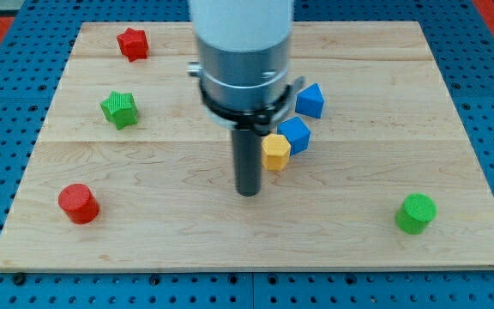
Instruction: Place the yellow blocks close to each other
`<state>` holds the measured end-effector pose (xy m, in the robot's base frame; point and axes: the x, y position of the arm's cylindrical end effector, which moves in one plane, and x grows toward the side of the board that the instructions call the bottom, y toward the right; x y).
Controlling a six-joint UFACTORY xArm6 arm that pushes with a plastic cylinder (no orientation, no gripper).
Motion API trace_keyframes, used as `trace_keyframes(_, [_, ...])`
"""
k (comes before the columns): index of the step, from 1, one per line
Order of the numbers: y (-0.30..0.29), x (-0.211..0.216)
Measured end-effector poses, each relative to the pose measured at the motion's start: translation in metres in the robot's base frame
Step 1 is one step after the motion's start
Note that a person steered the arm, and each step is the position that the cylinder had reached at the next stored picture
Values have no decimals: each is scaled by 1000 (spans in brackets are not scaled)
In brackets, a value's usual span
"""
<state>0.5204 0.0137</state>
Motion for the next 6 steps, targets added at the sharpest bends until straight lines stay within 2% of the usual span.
trace_keyframes(1, [18,-9])
trace_keyframes(6, [17,-59])
